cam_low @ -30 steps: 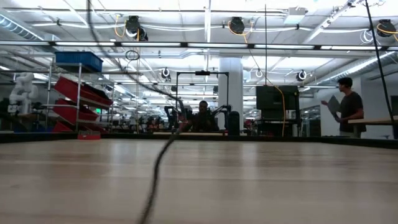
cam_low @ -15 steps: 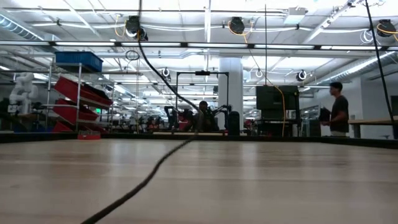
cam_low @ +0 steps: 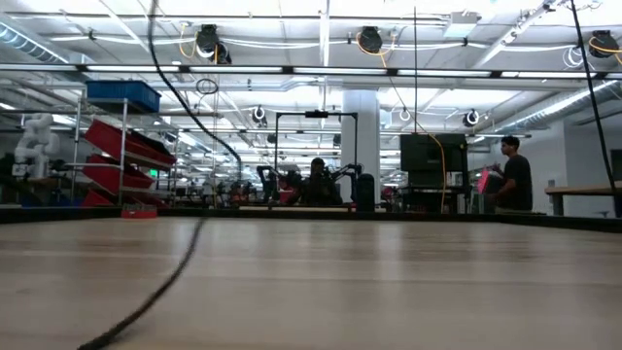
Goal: Coil cords
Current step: Coil the black wire on the spool
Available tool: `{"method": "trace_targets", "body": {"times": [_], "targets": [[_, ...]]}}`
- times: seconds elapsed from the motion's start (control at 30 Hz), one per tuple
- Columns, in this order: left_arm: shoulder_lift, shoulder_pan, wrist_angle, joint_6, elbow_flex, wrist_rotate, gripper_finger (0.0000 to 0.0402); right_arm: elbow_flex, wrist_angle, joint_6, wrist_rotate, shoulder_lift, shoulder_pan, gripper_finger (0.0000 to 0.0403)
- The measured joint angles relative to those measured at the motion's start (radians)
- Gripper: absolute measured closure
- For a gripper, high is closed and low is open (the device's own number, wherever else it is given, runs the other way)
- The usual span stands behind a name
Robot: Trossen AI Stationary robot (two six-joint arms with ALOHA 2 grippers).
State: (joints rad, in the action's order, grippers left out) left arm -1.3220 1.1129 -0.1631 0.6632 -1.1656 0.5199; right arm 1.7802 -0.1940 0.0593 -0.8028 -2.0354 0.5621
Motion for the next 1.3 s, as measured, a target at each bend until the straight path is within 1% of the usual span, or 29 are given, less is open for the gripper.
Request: {"method": "trace_targets", "body": {"times": [0.07, 0.2, 0.27, 0.33, 0.43, 0.57, 0.6, 0.67, 0.73, 0.83, 0.97, 1.07, 1.1, 1.23, 1.3], "targets": [[0.000, -0.013, 0.000, 0.000, 0.000, -0.049, 0.0400, 0.000, 0.044, -0.030, 0.026, 0.003, 0.000, 0.0403], [0.000, -0.041, -0.007, 0.000, 0.000, -0.079, 0.0400, 0.000, 0.081, -0.023, 0.158, 0.006, -0.013, 0.0403], [0.000, -0.051, -0.007, -0.001, 0.000, -0.098, 0.0400, 0.000, 0.073, -0.007, 0.184, 0.006, -0.018, 0.0403], [0.000, -0.056, -0.007, -0.003, 0.000, -0.098, 0.0400, 0.000, 0.049, 0.018, 0.185, 0.006, -0.018, 0.0402], [0.000, -0.055, -0.007, -0.003, 0.000, -0.073, 0.0400, 0.000, -0.050, 0.053, 0.194, 0.023, -0.013, 0.0392], [0.000, -0.045, -0.007, -0.022, 0.000, 0.000, 0.0400, 0.000, -0.254, 0.185, 0.229, 0.094, 0.014, 0.0367], [0.000, -0.046, -0.006, -0.026, 0.000, 0.018, 0.0400, 0.000, -0.282, 0.214, 0.231, 0.108, 0.025, 0.0360], [0.000, -0.046, -0.003, -0.029, 0.000, 0.045, 0.0400, 0.000, -0.285, 0.232, 0.226, 0.133, 0.052, 0.0347], [0.000, -0.046, 0.000, -0.029, 0.000, 0.059, 0.0400, 0.000, -0.234, 0.207, 0.216, 0.146, 0.081, 0.0335], [0.000, -0.046, -0.001, -0.029, 0.000, 0.083, 0.0400, 0.000, -0.084, 0.124, 0.170, 0.144, 0.122, 0.0320], [0.000, -0.046, 0.002, -0.029, 0.000, 0.131, 0.0400, 0.002, 0.139, 0.022, 0.174, 0.093, 0.147, 0.0300], [0.000, -0.046, 0.009, -0.046, 0.000, 0.145, 0.0400, 0.000, 0.247, -0.020, 0.182, 0.045, 0.147, 0.0283], [0.000, -0.047, 0.014, -0.052, 0.000, 0.152, 0.0400, -0.001, 0.262, -0.020, 0.192, 0.037, 0.145, 0.0276], [0.000, -0.046, 0.024, -0.056, 0.000, 0.183, 0.0400, 0.000, 0.333, 0.006, 0.318, 0.013, 0.128, 0.0253], [0.000, -0.047, 0.031, -0.056, 0.000, 0.194, 0.0400, -0.001, 0.350, 0.006, 0.361, 0.008, 0.124, 0.0245]]}}
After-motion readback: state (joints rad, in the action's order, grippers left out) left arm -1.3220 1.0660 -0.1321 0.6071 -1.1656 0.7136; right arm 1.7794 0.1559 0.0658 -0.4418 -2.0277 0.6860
